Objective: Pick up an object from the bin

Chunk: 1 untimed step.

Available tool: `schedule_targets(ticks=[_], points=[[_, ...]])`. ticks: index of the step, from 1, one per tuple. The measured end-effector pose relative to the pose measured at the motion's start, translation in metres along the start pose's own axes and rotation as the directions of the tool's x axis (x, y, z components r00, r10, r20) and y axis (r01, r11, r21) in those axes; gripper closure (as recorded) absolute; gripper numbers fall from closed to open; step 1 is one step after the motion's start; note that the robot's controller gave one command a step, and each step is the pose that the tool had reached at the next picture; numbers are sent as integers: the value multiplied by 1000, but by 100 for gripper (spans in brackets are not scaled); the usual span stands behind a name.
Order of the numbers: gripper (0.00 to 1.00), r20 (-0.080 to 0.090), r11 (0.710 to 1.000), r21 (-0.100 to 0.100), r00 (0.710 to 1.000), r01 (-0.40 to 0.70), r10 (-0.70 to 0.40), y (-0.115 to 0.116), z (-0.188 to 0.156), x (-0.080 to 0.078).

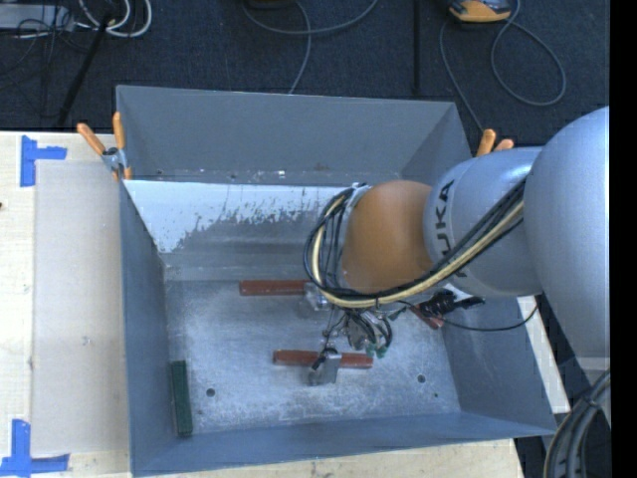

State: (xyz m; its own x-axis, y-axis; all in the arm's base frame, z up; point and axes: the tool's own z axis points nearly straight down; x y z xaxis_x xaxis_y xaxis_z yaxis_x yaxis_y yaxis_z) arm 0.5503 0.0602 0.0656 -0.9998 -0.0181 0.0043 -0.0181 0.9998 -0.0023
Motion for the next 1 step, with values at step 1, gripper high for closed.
schedule_targets(ticks=[1], points=[[100,3,1000,-3,1000,1,-1,3,-4,0]])
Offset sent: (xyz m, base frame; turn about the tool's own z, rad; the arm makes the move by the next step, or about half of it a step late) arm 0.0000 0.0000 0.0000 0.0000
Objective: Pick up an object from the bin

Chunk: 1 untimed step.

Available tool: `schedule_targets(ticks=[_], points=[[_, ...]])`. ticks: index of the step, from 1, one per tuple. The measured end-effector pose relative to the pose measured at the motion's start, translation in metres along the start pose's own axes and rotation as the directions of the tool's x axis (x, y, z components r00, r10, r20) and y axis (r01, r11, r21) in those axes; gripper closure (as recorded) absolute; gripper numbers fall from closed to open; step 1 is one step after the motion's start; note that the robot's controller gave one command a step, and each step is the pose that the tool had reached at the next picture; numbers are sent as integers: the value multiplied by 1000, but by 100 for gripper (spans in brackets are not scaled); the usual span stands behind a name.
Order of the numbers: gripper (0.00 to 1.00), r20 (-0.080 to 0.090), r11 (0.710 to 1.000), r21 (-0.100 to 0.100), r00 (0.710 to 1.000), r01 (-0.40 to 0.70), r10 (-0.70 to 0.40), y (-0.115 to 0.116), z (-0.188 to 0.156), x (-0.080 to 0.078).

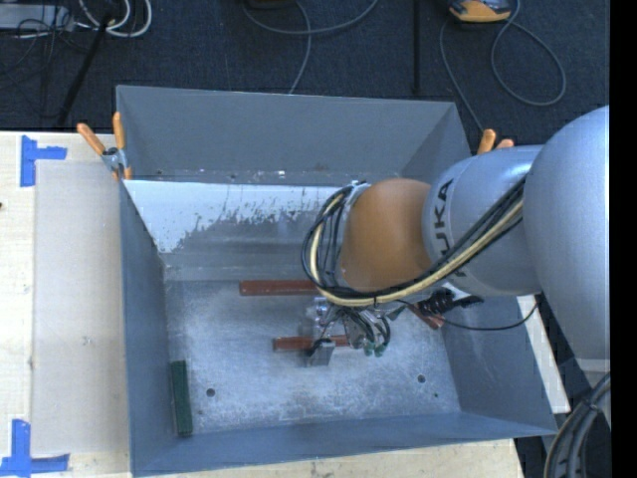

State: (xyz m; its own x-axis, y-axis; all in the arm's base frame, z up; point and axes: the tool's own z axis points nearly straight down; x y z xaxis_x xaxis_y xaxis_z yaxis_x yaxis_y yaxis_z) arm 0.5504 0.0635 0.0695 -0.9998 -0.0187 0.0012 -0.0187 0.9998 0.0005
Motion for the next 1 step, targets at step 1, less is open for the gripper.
schedule_targets(ticks=[1], points=[[100,10,1000,0,1000,6,-6,0,-139,-12]])
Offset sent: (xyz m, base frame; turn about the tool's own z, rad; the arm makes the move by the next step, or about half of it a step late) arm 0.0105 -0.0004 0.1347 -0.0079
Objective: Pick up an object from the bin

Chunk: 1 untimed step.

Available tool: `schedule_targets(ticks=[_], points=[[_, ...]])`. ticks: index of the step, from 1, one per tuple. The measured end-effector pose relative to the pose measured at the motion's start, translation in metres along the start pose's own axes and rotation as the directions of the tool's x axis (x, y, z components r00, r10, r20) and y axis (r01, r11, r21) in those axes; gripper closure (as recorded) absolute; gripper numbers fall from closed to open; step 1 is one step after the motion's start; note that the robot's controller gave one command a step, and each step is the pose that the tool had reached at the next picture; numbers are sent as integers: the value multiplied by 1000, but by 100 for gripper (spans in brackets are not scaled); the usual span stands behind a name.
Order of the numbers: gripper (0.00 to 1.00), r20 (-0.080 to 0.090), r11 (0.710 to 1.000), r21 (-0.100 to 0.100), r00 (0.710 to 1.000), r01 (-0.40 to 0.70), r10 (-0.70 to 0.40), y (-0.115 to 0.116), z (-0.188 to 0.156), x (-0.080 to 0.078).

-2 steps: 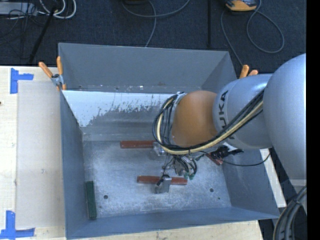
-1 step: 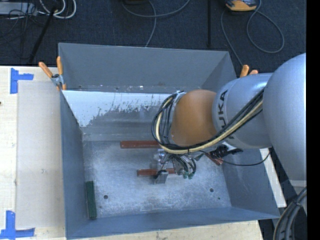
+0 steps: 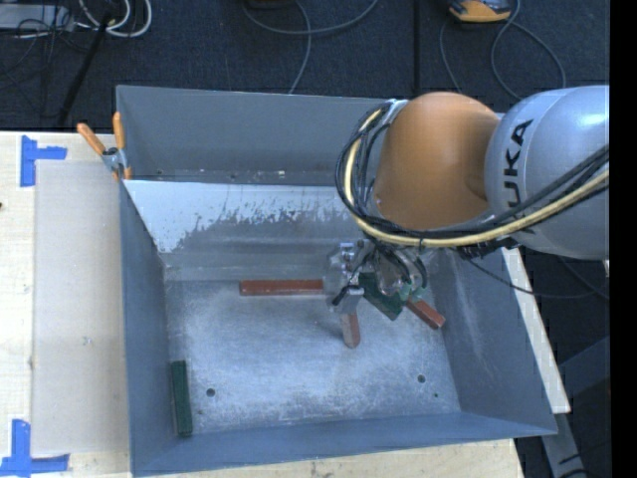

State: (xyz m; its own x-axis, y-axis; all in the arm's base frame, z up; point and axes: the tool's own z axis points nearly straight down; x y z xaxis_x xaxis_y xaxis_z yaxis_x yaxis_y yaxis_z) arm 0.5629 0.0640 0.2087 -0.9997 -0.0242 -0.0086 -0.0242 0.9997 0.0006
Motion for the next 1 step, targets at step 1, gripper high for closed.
schedule_targets(ticks=[1], points=[[100,-13,985,-3,985,174,-174,58,39,32]])
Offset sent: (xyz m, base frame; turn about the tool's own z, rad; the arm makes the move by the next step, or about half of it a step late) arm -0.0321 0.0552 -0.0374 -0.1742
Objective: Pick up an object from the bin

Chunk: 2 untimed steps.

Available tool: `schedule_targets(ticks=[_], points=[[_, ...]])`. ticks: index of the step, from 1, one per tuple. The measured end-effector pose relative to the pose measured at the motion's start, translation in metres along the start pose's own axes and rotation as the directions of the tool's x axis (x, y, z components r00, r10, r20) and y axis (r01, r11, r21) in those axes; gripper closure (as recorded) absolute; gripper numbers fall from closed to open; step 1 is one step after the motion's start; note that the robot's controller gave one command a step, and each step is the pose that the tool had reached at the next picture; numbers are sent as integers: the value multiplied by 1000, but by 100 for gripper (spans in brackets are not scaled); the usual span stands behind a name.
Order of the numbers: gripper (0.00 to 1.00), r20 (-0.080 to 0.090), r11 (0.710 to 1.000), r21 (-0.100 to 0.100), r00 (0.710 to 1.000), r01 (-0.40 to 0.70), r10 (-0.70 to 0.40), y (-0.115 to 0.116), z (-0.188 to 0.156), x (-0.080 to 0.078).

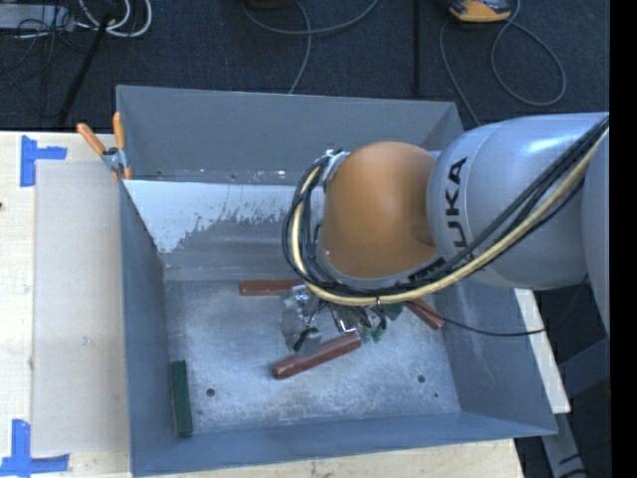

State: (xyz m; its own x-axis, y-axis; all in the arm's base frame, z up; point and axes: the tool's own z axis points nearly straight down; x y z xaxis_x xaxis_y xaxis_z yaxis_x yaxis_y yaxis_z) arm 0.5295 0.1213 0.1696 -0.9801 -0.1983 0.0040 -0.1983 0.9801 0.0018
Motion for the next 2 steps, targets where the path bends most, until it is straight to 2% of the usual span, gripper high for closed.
schedule_targets(ticks=[1,2], points=[[0,2,1000,1,1000,-5,5,-2,-1,-1],[0,-1,997,2,997,-79,79,-31,104,48]])
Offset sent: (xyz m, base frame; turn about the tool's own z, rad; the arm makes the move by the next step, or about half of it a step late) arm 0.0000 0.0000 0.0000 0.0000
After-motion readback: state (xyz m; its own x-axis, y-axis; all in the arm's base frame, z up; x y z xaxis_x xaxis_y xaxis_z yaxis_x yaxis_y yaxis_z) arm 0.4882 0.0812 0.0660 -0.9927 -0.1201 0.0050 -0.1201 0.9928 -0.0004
